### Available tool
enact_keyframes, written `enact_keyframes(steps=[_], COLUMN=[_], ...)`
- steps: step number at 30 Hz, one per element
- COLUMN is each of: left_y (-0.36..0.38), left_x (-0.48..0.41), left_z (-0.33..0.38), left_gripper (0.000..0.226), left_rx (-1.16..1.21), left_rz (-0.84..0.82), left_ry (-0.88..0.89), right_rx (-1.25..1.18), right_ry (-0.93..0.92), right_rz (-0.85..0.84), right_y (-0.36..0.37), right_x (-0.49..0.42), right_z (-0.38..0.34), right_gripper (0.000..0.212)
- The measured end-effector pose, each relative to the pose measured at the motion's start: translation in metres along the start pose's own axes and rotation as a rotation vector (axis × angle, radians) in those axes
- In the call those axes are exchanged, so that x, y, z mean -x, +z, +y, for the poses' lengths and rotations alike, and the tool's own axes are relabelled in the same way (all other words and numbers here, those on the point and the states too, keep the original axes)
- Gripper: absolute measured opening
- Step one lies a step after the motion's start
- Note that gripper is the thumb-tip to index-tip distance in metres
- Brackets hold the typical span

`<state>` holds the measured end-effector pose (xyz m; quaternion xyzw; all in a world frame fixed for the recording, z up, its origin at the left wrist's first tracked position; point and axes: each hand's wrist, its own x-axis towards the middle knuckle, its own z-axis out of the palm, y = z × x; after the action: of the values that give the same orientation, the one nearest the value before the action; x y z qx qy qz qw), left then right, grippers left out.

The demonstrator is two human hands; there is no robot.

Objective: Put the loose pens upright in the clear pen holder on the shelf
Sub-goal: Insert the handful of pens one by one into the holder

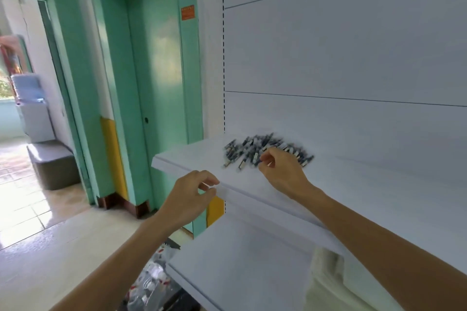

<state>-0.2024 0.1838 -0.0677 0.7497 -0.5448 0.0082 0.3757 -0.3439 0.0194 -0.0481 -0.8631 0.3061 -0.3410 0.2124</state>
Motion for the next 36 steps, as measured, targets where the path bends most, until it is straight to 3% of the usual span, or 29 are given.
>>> enact_keyframes(steps=[16,22,28,36], left_y=[0.036,0.048,0.050,0.063], left_x=[-0.144,-0.194,-0.240,-0.268], left_z=[-0.069,-0.087,-0.104,-0.121], left_gripper=[0.014,0.027,0.039,0.046], left_rx=[-0.081,-0.118,-0.134,-0.148], left_rz=[-0.009,-0.034,-0.226,-0.301], left_ry=[-0.089,-0.106,0.072,0.090], right_rx=[-0.008,0.161,0.300,0.619], right_ry=[-0.022,-0.051,0.085,0.235], right_rz=[-0.033,-0.072,-0.111,-0.148], right_y=[0.047,0.072,0.092,0.125], right_x=[-0.132,-0.157,-0.185,-0.201], right_z=[0.029,0.037,0.024,0.011], right_gripper=[0.010,0.015,0.018,0.025])
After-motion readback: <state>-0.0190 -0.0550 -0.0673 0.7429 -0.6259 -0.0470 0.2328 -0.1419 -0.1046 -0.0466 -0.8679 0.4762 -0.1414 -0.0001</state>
